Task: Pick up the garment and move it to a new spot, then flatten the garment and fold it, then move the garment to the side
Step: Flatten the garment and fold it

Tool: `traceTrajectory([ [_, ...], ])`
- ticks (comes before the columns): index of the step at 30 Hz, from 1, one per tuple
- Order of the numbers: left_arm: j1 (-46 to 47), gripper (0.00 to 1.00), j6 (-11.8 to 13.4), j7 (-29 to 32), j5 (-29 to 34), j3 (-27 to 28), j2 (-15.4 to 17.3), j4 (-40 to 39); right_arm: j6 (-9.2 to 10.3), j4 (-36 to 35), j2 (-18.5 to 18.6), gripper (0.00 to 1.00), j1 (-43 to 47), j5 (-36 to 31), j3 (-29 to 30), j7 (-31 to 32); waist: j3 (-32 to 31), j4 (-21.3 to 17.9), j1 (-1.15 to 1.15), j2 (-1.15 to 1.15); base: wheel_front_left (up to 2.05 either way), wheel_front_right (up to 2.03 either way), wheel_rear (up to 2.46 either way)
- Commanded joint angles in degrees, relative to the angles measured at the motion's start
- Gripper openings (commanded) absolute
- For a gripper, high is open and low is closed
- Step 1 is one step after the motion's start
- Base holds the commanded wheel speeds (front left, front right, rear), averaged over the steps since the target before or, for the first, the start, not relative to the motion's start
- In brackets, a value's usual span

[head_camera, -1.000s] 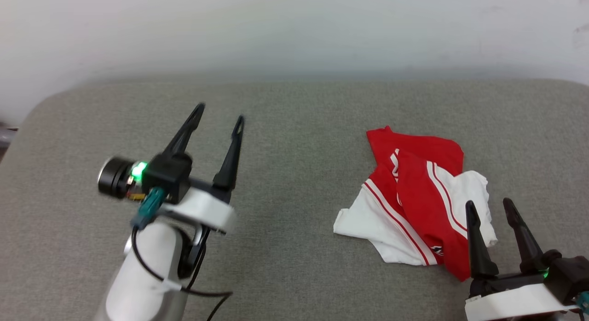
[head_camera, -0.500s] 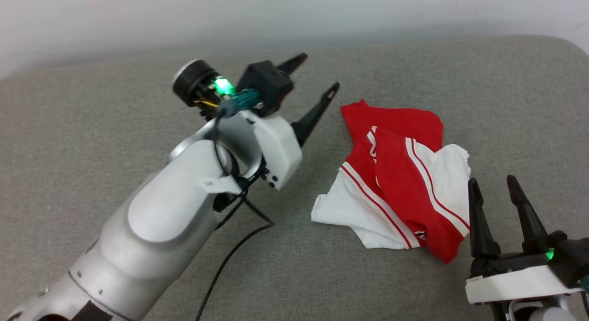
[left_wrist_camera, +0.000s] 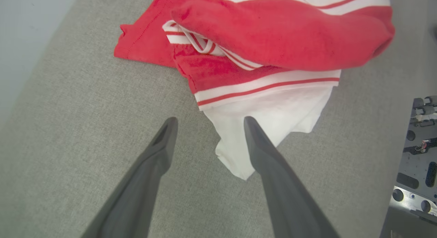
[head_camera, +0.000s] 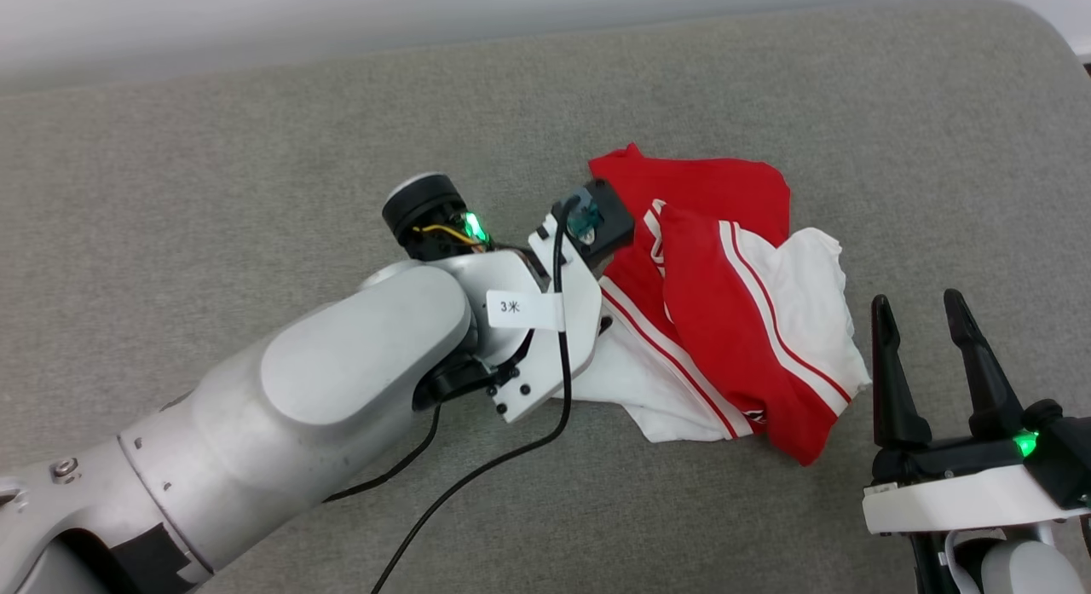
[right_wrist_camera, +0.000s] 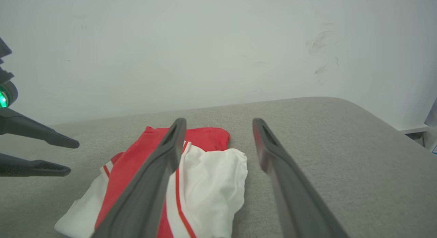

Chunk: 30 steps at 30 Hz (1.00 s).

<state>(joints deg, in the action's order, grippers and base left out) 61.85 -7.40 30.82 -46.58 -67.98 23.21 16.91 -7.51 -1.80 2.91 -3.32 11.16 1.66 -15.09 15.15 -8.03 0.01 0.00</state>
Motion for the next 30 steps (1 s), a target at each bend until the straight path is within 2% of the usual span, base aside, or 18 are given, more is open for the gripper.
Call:
traceTrajectory([
  [1,0.8,1.00,0.0,1.3,-1.0,-1.6,0.7,-0.2,0.04,-0.3,-0.1,1.00,-1.0,0.3,-0.1,-0.1,1.3,-0.9,-0.01,0.00,0.00,0.00,0.00],
  [8,-0.7,1.00,0.0,6.3,-2.4,-5.2,2.2,-0.9,0.04,-0.6,-0.1,1.00,-3.0,1.1,-0.2,-0.1,4.8,-2.7,-0.01,0.00,0.00,0.00,0.00],
  [17,-8.3,1.00,-0.1,13.3,1.9,-6.3,3.0,-3.1,0.04,-0.4,-0.1,1.00,-4.1,2.0,-0.5,-0.1,7.5,-3.9,-0.01,0.00,0.00,0.00,0.00],
  [18,-8.5,0.73,-0.1,12.8,2.3,-6.4,3.1,-3.2,0.04,-0.3,-0.1,1.00,-4.2,2.0,-0.4,-0.1,7.6,-3.9,-0.01,0.00,0.00,0.00,0.00],
  [19,-8.4,0.23,-0.1,11.8,2.4,-6.4,3.1,-3.1,0.04,-0.3,-0.1,1.00,-4.3,2.0,-0.3,-0.1,7.6,-3.8,-0.01,0.00,0.00,0.00,0.00],
  [20,-8.4,0.00,-0.1,11.3,2.7,-6.4,3.1,-2.9,0.04,-0.3,-0.1,1.00,-4.3,1.9,-0.3,-0.1,7.6,-3.7,-0.01,0.00,0.00,0.00,0.00],
  [26,-4.2,0.00,0.0,1.2,0.4,-5.5,2.2,-2.7,0.04,0.2,-0.1,1.00,-3.9,1.1,0.2,-0.1,5.7,-2.0,-0.01,0.00,0.00,0.00,0.00],
  [30,-2.9,0.00,0.0,-5.9,-2.2,-4.3,3.3,-4.1,0.04,0.5,-0.1,1.00,-2.7,0.8,0.3,-0.1,3.6,-0.5,-0.01,0.00,0.00,0.00,0.00],
])
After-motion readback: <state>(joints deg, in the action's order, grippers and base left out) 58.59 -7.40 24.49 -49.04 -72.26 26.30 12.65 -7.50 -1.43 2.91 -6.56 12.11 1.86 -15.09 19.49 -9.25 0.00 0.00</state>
